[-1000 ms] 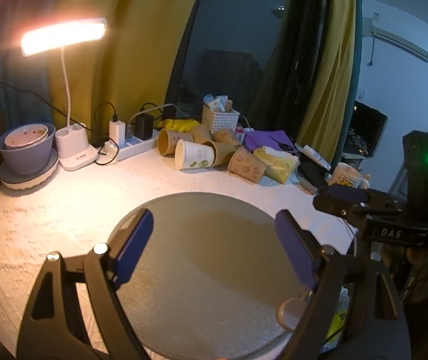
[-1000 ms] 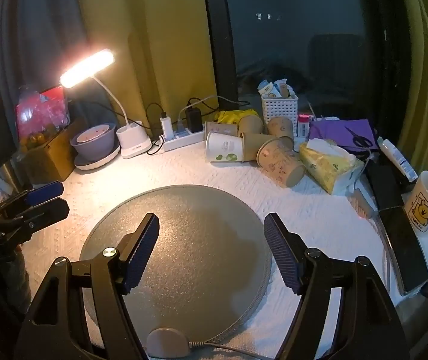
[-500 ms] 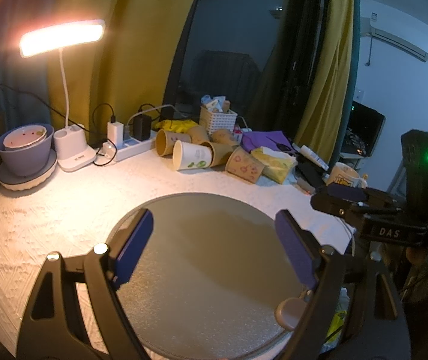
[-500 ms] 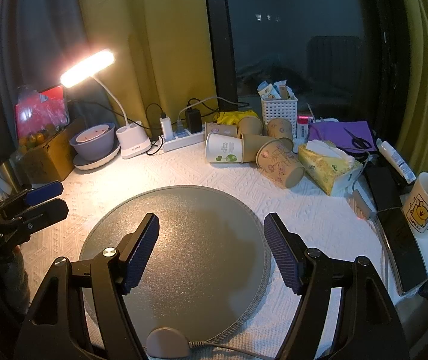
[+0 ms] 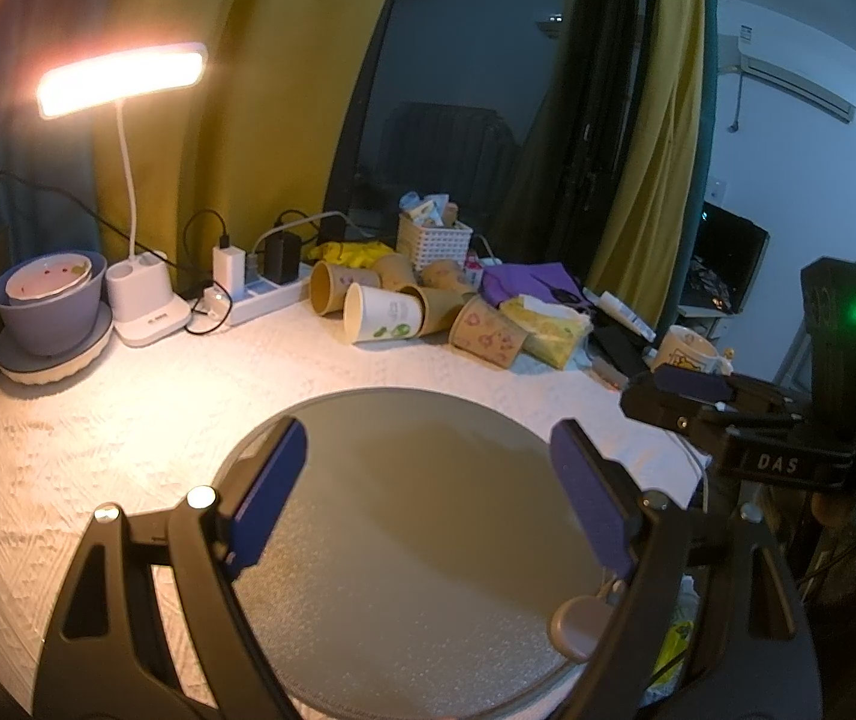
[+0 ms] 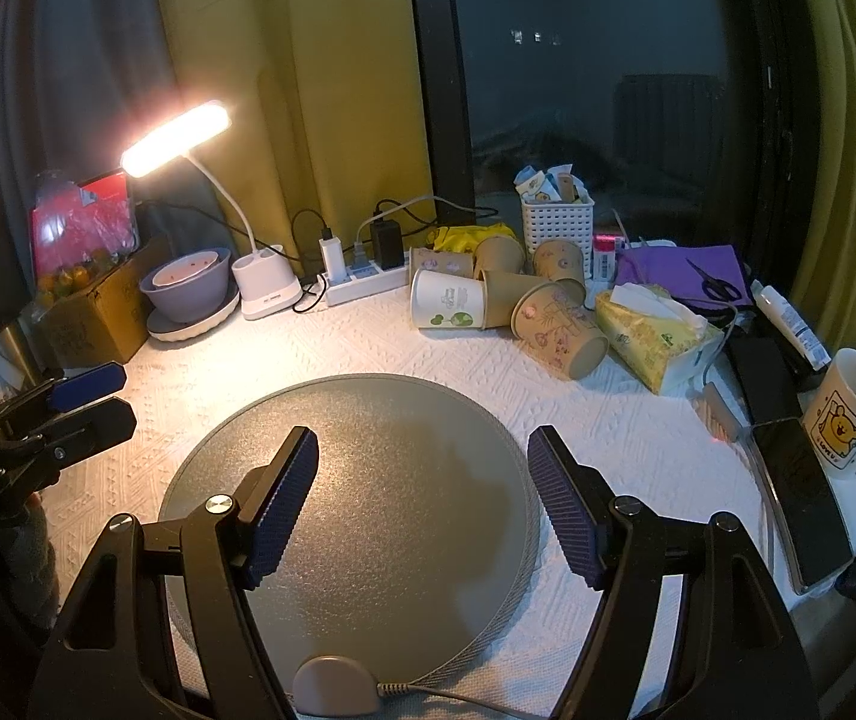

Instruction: Flip cup upright

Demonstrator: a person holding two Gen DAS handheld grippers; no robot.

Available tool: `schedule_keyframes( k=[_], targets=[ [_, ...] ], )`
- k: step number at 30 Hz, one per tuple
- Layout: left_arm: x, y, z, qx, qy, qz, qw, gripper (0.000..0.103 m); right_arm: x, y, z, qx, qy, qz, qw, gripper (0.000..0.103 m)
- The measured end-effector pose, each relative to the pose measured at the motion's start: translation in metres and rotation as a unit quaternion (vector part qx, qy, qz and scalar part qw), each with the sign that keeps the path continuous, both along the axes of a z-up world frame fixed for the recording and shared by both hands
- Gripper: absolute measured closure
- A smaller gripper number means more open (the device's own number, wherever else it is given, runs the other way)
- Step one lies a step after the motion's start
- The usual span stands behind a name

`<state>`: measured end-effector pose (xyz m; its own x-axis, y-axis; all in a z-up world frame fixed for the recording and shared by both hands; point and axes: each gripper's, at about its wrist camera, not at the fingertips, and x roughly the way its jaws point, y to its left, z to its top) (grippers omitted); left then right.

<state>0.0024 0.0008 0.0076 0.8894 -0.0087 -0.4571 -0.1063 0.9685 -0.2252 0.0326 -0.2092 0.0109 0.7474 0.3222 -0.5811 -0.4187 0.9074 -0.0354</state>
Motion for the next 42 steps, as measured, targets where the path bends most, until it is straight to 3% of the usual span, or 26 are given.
schedule_keyframes(
  k=[32,42],
  targets=[
    [0.015,0.006,0.006,0.003,-0.003,-0.003,1.0,0.018,0.012,0.002,0.009,0.002,-0.009,0.0,1.0,0.028],
    [0.032,0.011,-0.003,0.001,0.014,-0.007,0.9999,0.018,0.026,0.003,0.005,0.0,-0.003,0.0,1.0,0.028]
  ],
)
